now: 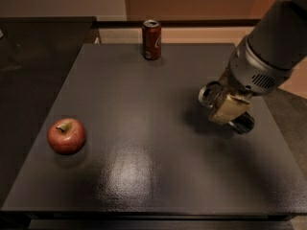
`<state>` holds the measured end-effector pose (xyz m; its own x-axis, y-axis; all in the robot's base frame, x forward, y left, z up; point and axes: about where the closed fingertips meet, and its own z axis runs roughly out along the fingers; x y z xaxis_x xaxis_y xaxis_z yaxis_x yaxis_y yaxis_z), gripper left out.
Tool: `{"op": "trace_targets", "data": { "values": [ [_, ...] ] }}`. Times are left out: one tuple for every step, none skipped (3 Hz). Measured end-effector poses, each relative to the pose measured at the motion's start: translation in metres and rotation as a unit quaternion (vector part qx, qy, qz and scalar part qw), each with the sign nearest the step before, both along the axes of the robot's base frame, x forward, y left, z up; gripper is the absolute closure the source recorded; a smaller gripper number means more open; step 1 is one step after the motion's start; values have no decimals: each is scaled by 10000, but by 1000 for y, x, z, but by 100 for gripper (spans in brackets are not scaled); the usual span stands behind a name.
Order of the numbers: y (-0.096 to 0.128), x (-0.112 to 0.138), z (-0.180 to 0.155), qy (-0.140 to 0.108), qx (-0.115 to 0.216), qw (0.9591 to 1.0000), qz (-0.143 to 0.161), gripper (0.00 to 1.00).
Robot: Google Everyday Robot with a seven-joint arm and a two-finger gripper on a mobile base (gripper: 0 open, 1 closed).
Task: Knock redbull can over
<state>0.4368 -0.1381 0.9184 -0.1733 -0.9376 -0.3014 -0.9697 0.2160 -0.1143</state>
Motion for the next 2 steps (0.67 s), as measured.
{"op": "trace_targets", "data": {
  "values": [
    [-3, 5, -14, 116, -463, 9989, -2, 82],
    [-3, 7, -28, 241, -843, 9961, 31, 59]
  ]
}}
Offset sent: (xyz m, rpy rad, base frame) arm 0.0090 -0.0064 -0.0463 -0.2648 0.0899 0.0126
